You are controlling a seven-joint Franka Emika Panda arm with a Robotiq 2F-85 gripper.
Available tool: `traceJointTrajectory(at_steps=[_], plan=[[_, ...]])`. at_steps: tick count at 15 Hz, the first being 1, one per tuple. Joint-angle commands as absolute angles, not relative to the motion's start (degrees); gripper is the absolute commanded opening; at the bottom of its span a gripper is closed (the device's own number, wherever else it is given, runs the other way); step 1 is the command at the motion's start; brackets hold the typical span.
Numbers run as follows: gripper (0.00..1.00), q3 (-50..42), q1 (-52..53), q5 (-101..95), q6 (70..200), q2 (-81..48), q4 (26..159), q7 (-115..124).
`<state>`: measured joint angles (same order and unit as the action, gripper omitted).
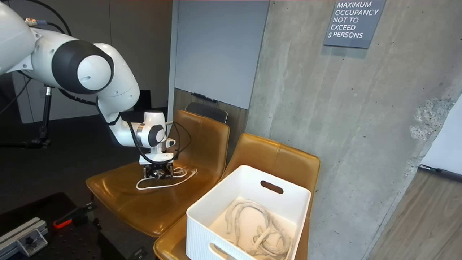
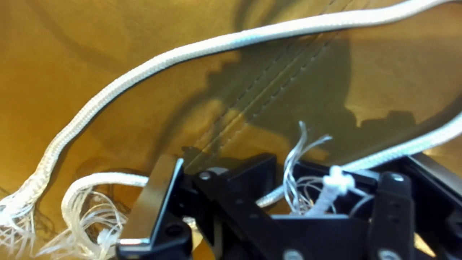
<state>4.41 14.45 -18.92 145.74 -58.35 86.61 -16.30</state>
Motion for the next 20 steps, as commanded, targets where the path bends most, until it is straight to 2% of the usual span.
traceJointTrajectory(at_steps=[1,12,20], plan=[[0.0,5.9,13.9,-18.3,143.4,-59.0,85.0,-18.0],[0.0,7.0,10.7,-18.4,135.6,-43.7,87.8,-23.7],[0.0,3.9,3.7,-19.3,126.9,-32.7,82.3,-31.2]])
